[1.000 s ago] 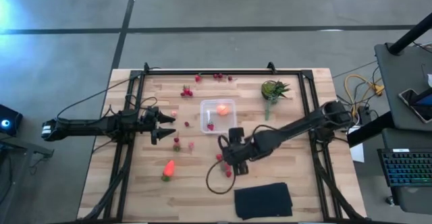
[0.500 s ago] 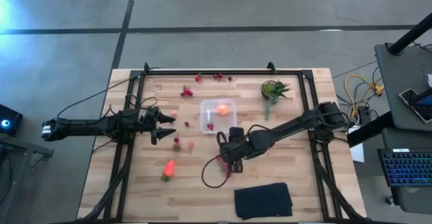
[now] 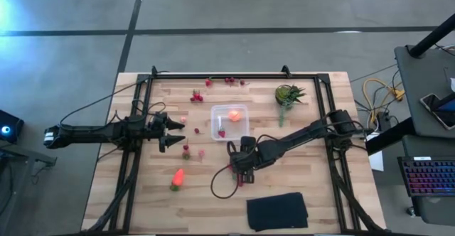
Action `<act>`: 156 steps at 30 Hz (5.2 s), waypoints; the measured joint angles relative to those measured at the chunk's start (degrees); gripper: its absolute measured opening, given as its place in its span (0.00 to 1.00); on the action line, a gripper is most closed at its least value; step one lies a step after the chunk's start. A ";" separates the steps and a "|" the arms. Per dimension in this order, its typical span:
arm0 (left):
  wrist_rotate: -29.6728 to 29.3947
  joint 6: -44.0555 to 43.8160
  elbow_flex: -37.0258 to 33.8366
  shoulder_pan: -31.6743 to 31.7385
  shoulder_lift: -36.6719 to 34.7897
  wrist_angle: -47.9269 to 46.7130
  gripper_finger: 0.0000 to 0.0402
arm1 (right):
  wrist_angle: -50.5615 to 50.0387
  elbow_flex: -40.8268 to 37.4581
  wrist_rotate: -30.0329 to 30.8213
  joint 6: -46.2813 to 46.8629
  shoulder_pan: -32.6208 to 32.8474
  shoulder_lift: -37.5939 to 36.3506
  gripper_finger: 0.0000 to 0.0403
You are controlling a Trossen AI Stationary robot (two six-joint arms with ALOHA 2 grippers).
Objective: Pick and placing Produce into tupperware
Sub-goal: Put the strawberry into the transparent bin
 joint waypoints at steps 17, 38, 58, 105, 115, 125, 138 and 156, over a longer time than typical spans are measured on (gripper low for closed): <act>0.00 0.00 0.02 0.01 0.00 0.04 0.76 | 1.78 -0.08 2.23 0.73 -0.42 1.07 0.57; 0.02 0.00 0.02 0.01 0.00 0.02 0.76 | 2.31 -0.33 1.13 -1.99 -0.75 1.77 0.54; 0.00 0.00 0.02 0.01 0.00 0.02 0.76 | 2.87 -2.21 1.03 1.86 -3.36 1.77 0.49; 0.00 0.01 0.01 0.01 0.00 0.02 0.76 | -7.00 7.06 -4.69 11.80 -18.32 -4.22 0.56; 0.00 0.00 0.00 -0.01 0.00 0.04 0.76 | -6.44 9.35 -2.83 13.09 -5.06 -3.80 0.65; 0.02 0.00 0.02 0.00 0.00 0.03 0.76 | -6.30 11.15 -1.38 18.82 -0.85 4.99 0.62; 0.02 0.00 0.00 -0.01 -0.05 0.04 0.76 | -3.54 13.40 -1.39 13.12 0.60 9.43 0.60; 0.01 0.00 0.01 0.01 0.00 0.02 0.76 | -3.94 13.33 2.77 11.29 1.42 10.34 0.52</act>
